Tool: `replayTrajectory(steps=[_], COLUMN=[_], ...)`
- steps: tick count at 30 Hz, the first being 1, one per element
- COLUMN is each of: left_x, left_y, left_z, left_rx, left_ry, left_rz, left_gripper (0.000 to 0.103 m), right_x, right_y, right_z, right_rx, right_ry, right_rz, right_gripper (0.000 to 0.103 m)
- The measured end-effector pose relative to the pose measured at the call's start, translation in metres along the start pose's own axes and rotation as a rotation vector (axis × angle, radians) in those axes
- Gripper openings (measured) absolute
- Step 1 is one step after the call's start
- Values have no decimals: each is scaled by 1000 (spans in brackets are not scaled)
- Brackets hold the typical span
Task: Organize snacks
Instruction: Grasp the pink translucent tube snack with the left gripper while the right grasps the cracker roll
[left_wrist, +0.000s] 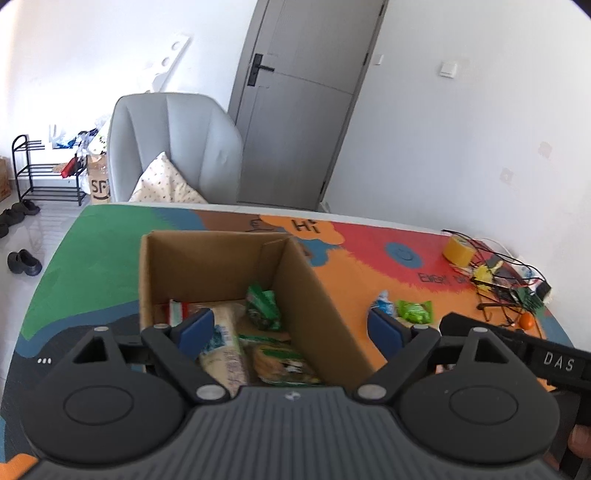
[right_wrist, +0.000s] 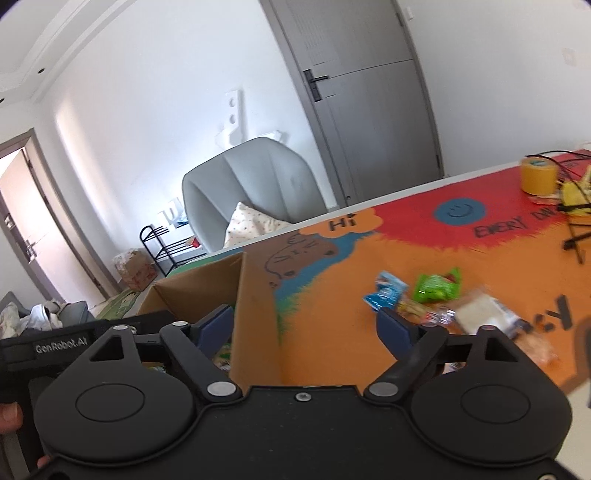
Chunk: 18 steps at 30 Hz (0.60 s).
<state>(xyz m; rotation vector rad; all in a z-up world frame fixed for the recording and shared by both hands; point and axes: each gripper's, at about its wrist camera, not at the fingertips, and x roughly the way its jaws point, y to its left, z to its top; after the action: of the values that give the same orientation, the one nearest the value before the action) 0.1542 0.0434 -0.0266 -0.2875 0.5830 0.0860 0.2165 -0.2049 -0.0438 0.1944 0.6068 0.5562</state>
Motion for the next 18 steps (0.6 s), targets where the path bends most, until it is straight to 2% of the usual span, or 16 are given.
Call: replayTrajectory(steps=[3,11,18], left_x=[-10,-21,-23], left_y=[-13,-49,-78], left_z=[-4,-16,-25], left_rx=[14,56,86], left_ry=[-14,-1,13], left_rz=[-26,-80,-127], left_gripper=[94,94,94], right_x=[-17,-63,-88], right_y=[-8,-32,-56], right_z=[-2,-8,-12], right_rx=[0,16,51], right_ry=[-13,-57,-72], right_rz=[-22,-77,-118], right_gripper=[94,102,103])
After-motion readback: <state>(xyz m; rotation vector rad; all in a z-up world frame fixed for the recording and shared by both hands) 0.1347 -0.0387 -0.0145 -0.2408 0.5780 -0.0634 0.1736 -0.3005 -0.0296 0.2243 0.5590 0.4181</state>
